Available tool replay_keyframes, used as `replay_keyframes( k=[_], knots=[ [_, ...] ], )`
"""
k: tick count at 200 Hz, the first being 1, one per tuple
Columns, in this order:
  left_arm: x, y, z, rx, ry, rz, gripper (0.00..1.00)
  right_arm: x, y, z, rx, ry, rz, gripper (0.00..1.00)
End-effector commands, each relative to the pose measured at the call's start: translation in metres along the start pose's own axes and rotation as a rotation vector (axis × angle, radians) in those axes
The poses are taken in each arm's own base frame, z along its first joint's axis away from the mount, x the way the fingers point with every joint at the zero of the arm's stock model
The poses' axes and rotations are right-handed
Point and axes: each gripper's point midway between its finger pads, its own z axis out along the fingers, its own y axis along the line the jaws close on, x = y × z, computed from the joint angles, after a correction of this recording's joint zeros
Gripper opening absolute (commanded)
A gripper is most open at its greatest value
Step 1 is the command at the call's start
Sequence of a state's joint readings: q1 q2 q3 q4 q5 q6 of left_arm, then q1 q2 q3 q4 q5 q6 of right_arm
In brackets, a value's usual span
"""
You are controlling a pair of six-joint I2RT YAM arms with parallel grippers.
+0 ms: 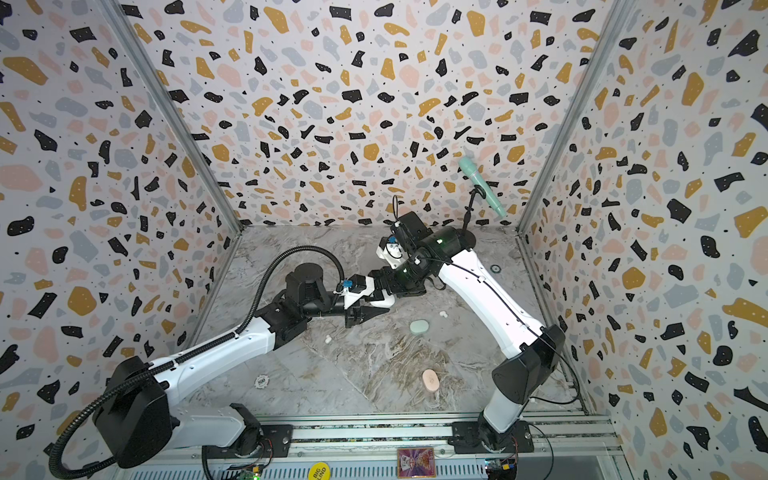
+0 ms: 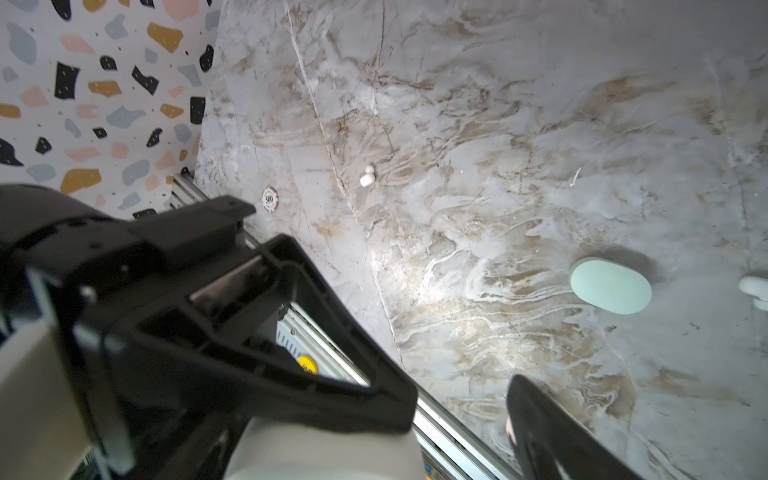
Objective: Insert the wireless bluetooth earbuds into the charging case
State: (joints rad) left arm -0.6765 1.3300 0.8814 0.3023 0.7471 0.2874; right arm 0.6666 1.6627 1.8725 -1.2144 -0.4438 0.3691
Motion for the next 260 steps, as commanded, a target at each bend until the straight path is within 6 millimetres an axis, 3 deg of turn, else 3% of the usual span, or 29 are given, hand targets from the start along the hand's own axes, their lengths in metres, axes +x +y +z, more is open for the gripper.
replay_keyframes(
  k=[1, 45, 84, 113, 133, 161, 260],
  knots=[
    [0.01, -0.011, 0.002, 0.034, -0.012, -0.057, 0.38, -0.004, 0.018, -0.026, -0.053, -0.089, -0.048, 0.99],
    [0.021, -0.017, 0.002, 0.057, -0.001, -0.09, 0.38, -0.002, 0.001, -0.047, -0.026, -0.147, -0.029, 0.99],
    [0.017, -0.025, -0.001, 0.087, -0.043, -0.131, 0.37, 0.006, -0.023, -0.067, 0.074, -0.206, -0.117, 0.99],
    [0.009, -0.03, -0.003, 0.111, -0.113, -0.175, 0.37, 0.022, -0.01, -0.074, 0.027, -0.274, -0.35, 0.95],
    [0.008, -0.032, -0.004, 0.122, -0.128, -0.182, 0.37, 0.038, -0.002, -0.067, 0.038, -0.293, -0.497, 0.94],
    [0.005, -0.034, -0.004, 0.132, -0.135, -0.175, 0.37, 0.051, 0.001, -0.045, 0.032, -0.25, -0.576, 0.92],
    [-0.003, -0.034, -0.006, 0.14, -0.135, -0.151, 0.37, 0.035, -0.002, -0.021, 0.055, -0.26, -0.598, 0.92]
  ],
)
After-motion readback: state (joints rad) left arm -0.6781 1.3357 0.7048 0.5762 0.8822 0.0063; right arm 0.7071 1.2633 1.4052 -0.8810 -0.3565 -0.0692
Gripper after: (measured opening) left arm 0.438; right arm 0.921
